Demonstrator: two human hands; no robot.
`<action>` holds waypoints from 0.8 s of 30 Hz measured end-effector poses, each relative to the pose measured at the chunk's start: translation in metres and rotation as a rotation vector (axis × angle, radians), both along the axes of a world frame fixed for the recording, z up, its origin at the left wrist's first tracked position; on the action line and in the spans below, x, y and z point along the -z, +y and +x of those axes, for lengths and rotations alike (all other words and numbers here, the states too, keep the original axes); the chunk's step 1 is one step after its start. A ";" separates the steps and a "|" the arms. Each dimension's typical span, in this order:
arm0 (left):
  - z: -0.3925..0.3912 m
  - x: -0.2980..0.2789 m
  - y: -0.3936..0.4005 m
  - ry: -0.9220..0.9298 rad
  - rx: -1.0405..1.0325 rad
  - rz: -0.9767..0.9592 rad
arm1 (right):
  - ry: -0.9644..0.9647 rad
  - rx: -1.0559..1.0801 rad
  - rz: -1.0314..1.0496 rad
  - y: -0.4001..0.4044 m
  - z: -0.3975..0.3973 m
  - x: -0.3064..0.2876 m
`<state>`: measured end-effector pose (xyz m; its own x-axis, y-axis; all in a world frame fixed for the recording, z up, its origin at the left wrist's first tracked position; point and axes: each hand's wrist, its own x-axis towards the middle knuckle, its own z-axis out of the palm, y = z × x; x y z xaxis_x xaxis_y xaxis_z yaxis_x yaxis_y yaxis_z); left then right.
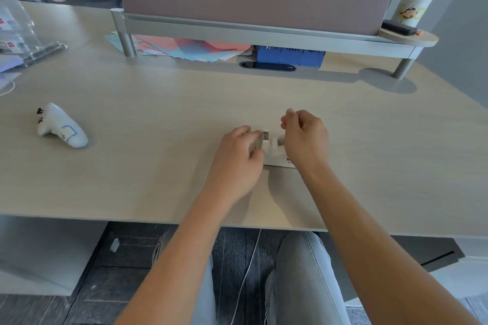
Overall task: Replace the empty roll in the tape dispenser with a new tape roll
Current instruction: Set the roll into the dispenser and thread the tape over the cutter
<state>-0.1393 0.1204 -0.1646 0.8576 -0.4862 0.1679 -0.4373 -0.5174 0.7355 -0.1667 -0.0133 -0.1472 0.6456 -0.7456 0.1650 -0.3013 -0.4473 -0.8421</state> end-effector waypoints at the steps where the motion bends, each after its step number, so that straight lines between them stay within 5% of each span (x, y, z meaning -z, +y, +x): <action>1: -0.002 0.002 0.000 -0.013 0.001 0.019 | -0.007 -0.002 -0.009 0.000 0.000 0.001; 13: -0.013 0.012 -0.010 -0.192 -0.033 0.202 | -0.142 -0.043 0.010 -0.010 -0.017 0.022; 24: -0.005 0.007 -0.012 -0.042 -0.054 0.050 | -0.180 -0.169 0.182 -0.014 -0.025 0.023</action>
<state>-0.1441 0.1081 -0.1714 0.8754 -0.4481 0.1814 -0.4380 -0.5766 0.6897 -0.1912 -0.0272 -0.1700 0.7358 -0.6576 0.1616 -0.0742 -0.3155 -0.9460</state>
